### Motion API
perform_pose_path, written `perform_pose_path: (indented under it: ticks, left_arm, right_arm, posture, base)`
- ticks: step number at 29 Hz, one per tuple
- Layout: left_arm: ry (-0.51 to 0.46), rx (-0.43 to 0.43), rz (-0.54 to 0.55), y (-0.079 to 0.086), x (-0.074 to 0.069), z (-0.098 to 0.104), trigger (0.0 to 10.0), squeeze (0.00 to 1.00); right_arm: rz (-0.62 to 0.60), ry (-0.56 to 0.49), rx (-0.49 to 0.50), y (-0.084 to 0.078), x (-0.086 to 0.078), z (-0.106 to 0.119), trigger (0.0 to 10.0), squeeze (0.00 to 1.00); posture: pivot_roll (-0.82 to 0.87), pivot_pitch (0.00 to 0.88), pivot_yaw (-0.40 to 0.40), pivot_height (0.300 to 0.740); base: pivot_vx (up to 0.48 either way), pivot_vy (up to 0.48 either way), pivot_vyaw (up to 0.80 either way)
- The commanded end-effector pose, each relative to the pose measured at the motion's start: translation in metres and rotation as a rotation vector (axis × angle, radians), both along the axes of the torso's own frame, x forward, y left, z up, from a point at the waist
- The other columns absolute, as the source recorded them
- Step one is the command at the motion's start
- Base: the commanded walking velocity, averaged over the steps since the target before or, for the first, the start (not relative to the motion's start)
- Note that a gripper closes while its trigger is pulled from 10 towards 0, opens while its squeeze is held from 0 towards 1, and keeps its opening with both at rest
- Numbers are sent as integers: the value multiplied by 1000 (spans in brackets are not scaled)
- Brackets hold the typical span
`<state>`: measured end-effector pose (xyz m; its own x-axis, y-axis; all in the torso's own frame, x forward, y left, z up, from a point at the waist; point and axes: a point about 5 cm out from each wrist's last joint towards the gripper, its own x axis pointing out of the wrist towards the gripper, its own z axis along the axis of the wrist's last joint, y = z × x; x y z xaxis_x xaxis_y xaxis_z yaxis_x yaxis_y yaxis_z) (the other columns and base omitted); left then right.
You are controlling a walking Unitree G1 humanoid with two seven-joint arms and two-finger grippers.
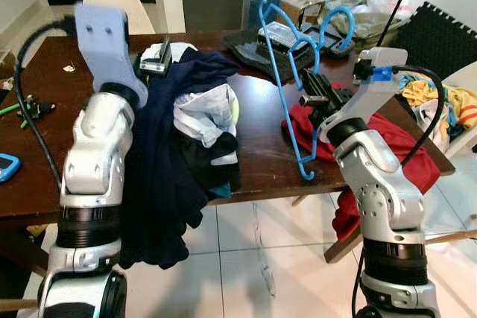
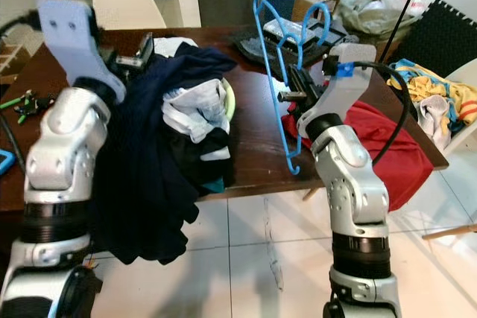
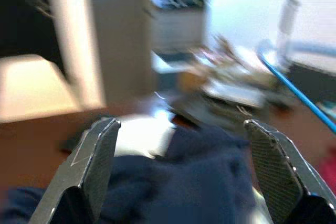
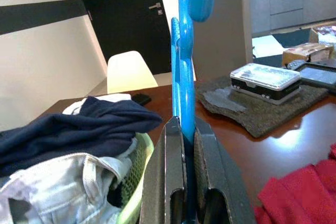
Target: Hang hanger
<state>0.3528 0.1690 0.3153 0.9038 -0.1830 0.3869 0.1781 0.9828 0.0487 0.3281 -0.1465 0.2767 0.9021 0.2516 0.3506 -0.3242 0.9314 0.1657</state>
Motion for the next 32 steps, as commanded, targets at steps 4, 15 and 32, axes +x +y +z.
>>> perform_pose_path:
  ticks: [4,15,32]
  left_arm:
    - [154,45,45,19,18,-20,10000,0]
    - [275,-31,73,46,36,-30,10000,0]
    - [90,25,-54,3,24,-2,10000,0]
  right_arm:
    - [8,-20,6,1,-1,2,10000,0]
    - [-9,-13,-10,-2,-2,2,10000,0]
    - [-6,-11,-10,-2,-3,1,10000,0]
  posture:
    - [73,136,-21,740]
    - [58,148,-21,740]
    - [54,157,-24,740]
  base:
    - [0,0,0]
    - [0,0,0]
    - [102,94,0]
